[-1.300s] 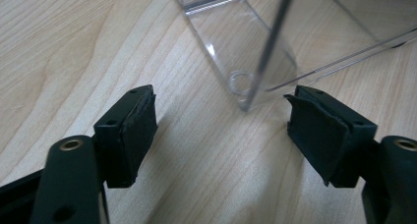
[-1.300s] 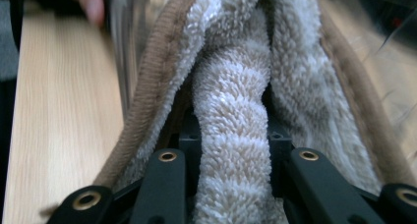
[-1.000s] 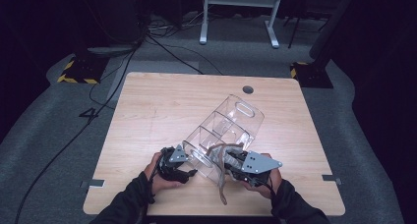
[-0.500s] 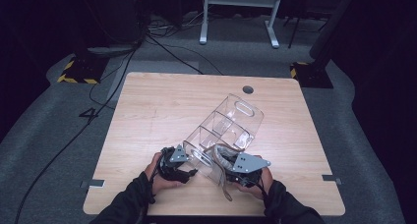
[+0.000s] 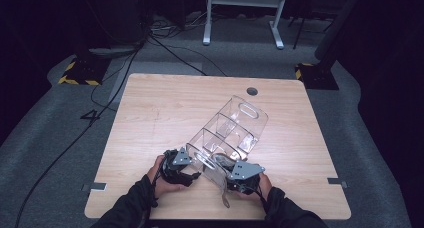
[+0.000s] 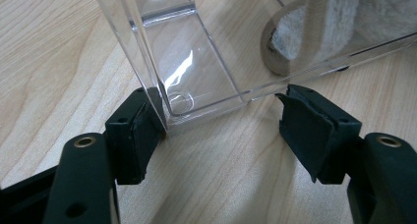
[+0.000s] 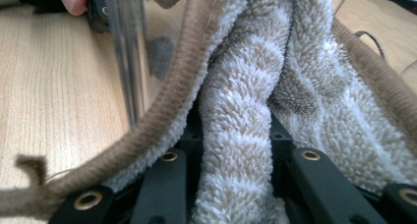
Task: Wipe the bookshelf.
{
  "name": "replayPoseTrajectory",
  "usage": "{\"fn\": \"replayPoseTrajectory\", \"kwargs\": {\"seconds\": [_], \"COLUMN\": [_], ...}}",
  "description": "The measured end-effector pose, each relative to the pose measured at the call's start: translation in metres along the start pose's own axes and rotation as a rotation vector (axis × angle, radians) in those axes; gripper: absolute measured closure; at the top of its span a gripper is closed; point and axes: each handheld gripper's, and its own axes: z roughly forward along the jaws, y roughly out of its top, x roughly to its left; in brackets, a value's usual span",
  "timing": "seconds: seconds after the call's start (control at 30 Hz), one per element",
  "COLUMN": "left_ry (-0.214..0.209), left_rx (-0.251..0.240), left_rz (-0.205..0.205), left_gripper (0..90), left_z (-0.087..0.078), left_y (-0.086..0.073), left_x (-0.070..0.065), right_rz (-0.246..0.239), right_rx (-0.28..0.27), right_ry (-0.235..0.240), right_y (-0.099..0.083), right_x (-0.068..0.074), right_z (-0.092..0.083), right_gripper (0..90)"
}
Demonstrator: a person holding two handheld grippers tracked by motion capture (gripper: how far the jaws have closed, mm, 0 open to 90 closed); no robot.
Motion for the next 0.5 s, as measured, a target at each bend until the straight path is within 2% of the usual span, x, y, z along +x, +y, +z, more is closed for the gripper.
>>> {"fn": "replayPoseTrajectory", "kwargs": {"seconds": [0.1,0.3,0.5], "left_ry": [-0.003,-0.002,-0.003], "left_rx": [0.000,0.000,-0.001], "left_rz": [-0.002,-0.003,-0.001], "left_gripper": [32.0,31.6,31.0], "left_z": [0.000,0.000,0.001], "left_y": [0.000,0.000,0.001], "left_x": [0.000,0.000,0.000], "right_rz": [-0.011,0.003,-0.019], "right_rx": [-0.003,-0.110,-0.167], "right_ry": [-0.008,-0.027,-0.051], "right_y": [0.004,0.025,0.042], "right_x": [0.000,-0.005,-0.011], "right_z": [-0.001,-0.019,-0.027], "right_gripper": [70.2,70.2,70.2]}}
